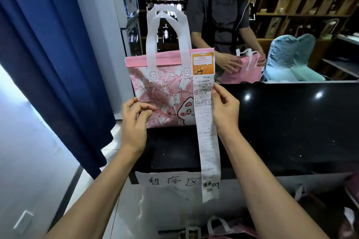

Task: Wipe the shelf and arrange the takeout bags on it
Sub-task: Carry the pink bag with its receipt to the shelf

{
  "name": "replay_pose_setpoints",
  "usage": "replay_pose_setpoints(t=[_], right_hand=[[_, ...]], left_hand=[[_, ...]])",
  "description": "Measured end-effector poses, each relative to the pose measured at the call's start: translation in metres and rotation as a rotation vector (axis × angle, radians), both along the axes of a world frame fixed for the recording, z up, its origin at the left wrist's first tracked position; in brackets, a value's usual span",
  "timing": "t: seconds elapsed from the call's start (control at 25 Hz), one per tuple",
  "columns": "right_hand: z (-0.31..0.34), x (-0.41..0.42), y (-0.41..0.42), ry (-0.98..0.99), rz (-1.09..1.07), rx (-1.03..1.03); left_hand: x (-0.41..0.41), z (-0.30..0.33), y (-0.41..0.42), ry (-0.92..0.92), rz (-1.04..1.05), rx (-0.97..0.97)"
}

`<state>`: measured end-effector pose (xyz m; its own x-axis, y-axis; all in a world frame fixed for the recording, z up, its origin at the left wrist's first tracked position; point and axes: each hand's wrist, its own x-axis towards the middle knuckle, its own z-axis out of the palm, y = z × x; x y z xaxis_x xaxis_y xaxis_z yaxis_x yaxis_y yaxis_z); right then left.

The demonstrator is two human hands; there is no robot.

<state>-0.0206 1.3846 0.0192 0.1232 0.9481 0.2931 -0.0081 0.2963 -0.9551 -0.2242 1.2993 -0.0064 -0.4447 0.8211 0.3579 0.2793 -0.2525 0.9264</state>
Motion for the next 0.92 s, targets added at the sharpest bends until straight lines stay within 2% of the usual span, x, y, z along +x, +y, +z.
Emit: replay_pose_setpoints(t=[0.28, 0.92], right_hand=[[-0.006, 0.0, 0.023, 0.026, 0.041, 0.012], [-0.033, 0.021, 0.004, -0.006, -0.025, -0.045]], left_hand=[[-0.006, -0.01, 0.026, -0.036, -0.024, -0.024], [0.004, -0.015, 0.002, 0.089, 0.019, -0.079]])
